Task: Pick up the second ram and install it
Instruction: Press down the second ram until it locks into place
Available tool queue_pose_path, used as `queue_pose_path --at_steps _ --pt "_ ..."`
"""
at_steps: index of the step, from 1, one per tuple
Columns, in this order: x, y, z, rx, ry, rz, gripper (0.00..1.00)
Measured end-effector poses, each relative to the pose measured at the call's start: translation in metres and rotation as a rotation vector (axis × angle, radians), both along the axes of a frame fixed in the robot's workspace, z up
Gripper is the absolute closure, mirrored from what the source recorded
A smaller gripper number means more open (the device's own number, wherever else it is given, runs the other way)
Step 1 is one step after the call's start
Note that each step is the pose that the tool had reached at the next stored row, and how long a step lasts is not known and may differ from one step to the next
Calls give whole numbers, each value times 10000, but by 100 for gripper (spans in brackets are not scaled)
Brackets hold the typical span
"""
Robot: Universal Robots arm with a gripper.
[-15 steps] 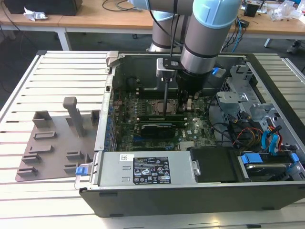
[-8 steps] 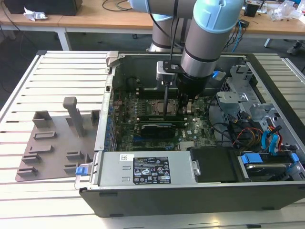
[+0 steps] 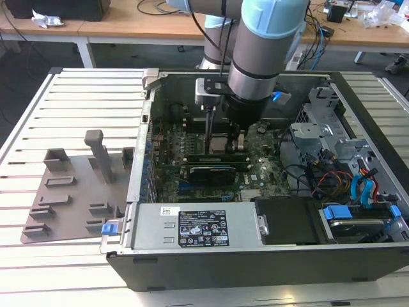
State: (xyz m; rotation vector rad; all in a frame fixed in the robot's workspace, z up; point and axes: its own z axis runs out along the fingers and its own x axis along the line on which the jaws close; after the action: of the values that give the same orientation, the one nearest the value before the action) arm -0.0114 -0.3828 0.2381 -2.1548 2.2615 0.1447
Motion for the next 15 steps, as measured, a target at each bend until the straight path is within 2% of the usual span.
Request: queue_pose_path --at_steps 4,5,6,15 --pt "-454 0 -39 1 -21 2 90" --pt "-527 0 -45 1 -27 1 90" --pt "-560 1 -50 3 -30 0 90" --pt "-583 1 -101 4 -30 0 90"
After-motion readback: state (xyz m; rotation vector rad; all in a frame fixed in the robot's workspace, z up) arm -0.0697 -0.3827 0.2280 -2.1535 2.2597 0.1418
